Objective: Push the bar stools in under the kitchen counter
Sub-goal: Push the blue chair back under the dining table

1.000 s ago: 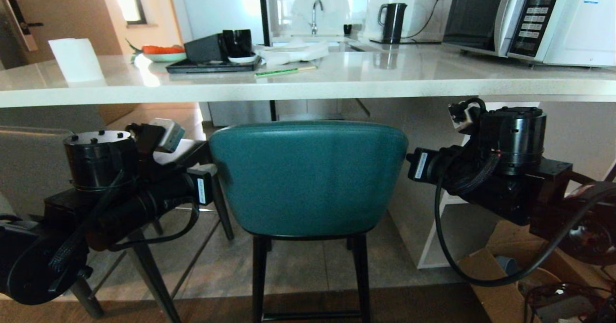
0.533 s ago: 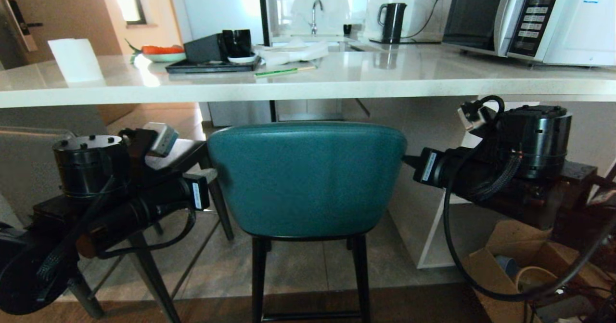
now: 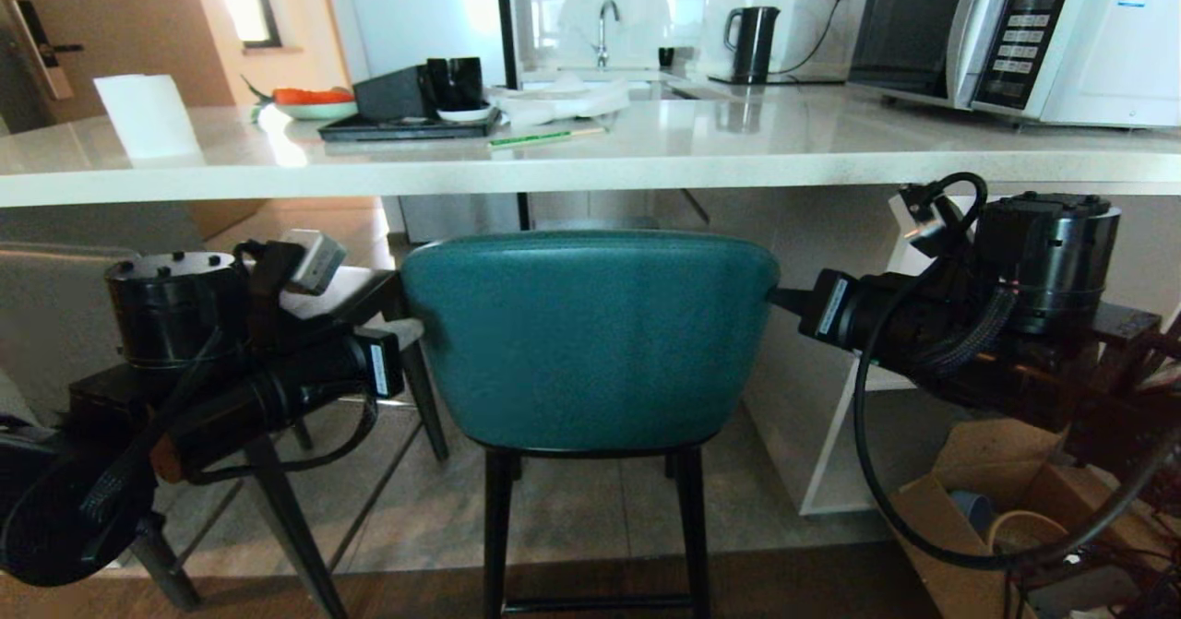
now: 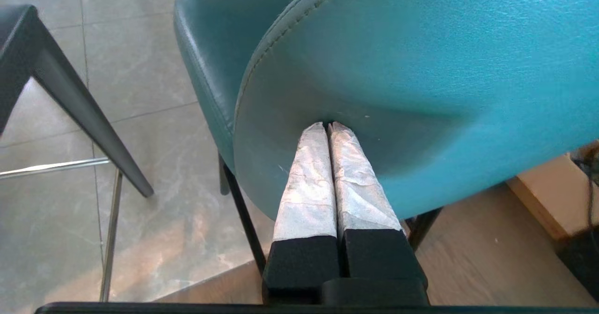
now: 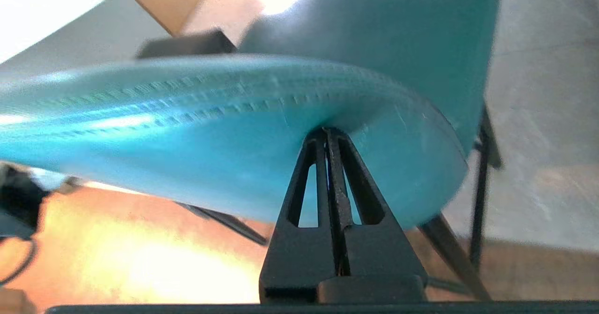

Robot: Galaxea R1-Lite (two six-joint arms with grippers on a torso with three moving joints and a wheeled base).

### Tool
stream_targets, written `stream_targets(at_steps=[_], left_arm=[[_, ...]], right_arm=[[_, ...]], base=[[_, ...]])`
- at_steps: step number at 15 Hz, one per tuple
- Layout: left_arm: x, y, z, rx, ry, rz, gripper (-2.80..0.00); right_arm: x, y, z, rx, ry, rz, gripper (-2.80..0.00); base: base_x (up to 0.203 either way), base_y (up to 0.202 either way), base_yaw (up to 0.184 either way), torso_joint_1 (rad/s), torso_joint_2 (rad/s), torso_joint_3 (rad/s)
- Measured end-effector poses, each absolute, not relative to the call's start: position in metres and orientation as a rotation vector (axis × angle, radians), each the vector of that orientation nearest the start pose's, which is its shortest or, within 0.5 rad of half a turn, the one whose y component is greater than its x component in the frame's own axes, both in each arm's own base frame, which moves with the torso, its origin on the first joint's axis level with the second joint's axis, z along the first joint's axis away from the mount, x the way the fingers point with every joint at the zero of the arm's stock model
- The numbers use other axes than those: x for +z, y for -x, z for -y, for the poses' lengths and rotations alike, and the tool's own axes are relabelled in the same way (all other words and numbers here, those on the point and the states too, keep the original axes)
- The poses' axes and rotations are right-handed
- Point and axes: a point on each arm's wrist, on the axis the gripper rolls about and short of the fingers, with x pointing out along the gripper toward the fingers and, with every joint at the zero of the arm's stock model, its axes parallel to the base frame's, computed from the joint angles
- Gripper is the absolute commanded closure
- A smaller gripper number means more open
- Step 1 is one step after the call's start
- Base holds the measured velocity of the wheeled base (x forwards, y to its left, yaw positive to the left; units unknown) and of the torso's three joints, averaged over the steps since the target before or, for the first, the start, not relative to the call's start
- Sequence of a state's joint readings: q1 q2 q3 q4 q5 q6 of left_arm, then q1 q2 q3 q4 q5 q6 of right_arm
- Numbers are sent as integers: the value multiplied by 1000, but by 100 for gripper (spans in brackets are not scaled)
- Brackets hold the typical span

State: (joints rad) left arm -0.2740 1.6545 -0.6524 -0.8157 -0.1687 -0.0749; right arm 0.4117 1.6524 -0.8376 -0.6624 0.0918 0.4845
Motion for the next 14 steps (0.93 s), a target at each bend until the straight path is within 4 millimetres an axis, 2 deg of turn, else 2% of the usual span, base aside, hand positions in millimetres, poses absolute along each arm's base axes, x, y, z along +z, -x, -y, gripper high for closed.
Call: stream_targets(at_steps=[4, 8, 11, 14], left_arm=[[173, -287, 83, -426, 98, -207, 0], [172, -302, 87, -422, 101, -200, 0], [171, -312, 87, -416, 109, -197, 0], [169, -315, 85, -409, 119, -203, 0]], right_arm=[[208, -293, -106, 469, -464, -228, 0], [204, -303, -102, 457, -470, -237, 0], [209, -290, -102, 545, -550, -275, 0], [208, -260, -97, 693, -618, -365, 0]], base=[[0, 0, 0, 0, 0, 0], [0, 0, 0, 0, 0, 0], [0, 0, 0, 0, 0, 0], [0, 0, 0, 0, 0, 0]])
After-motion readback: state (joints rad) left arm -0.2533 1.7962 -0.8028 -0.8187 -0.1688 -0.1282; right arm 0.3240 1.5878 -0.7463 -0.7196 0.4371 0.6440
